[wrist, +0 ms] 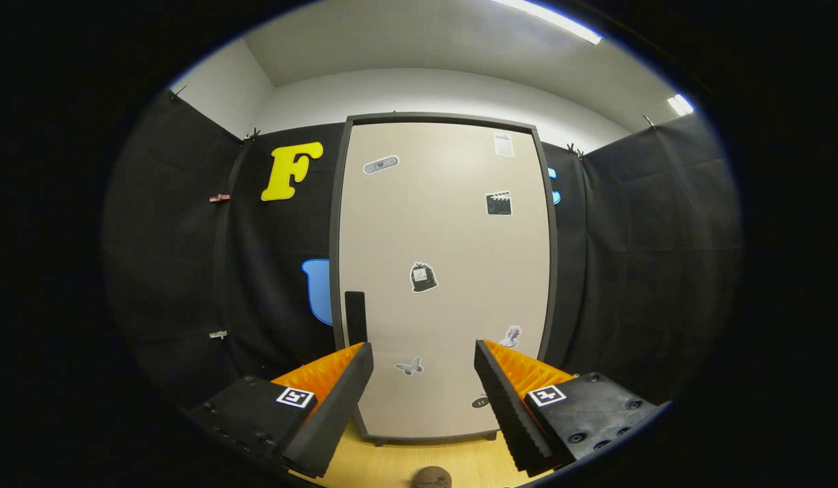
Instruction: Open the shoe cabinet door, grab the shoes and put them into the shoe cabinet, then close the shoe cabinet door.
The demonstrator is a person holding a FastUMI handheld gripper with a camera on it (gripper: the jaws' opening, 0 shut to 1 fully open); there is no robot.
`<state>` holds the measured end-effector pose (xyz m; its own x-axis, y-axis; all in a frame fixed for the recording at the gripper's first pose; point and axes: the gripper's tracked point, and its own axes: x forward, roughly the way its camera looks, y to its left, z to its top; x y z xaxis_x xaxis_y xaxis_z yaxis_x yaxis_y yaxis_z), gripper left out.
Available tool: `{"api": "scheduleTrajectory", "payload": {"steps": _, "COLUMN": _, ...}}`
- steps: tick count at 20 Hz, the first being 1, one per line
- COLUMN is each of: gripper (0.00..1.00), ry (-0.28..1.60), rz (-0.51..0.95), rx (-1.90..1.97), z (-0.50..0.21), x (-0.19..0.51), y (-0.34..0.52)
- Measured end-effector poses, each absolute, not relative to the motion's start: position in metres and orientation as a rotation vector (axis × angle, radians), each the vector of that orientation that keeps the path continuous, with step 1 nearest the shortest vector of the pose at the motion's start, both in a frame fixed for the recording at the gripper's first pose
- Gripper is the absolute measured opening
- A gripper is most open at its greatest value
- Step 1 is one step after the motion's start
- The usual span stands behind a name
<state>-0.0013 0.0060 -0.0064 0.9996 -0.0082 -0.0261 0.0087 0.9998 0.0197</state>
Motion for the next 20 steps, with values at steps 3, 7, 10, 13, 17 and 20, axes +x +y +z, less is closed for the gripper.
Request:
{"api": "scheduleTrajectory", "payload": {"steps": 3, "gripper": 0.98, "ry": 0.045, "rz": 0.009, "rx": 0.031, "z": -0.014, "x": 0.007, "y": 0.018}}
{"api": "scheduleTrajectory", "payload": {"steps": 7, "gripper": 0.98, "ry": 0.068, "rz": 0.040, "rx": 0.048, "z": -0.024, "x": 0.027, "y": 0.040}}
{"api": "scheduleTrajectory", "payload": {"steps": 10, "gripper": 0.98, "ry": 0.094, "rz": 0.064, "rx": 0.059, "z": -0.033, "x": 0.049, "y": 0.058}}
{"api": "scheduleTrajectory", "payload": {"steps": 13, "gripper": 0.98, "ry": 0.121, "rz": 0.085, "rx": 0.068, "z": -0.046, "x": 0.072, "y": 0.076}}
{"api": "scheduleTrajectory", "payload": {"steps": 17, "gripper": 0.98, "ry": 0.134, "rz": 0.076, "rx": 0.058, "z": -0.058, "x": 0.103, "y": 0.088}}
{"api": "scheduleTrajectory", "payload": {"steps": 20, "gripper": 0.99, "ry": 0.146, "rz": 0.069, "rx": 0.071, "z": -0.068, "x": 0.128, "y": 0.093}}
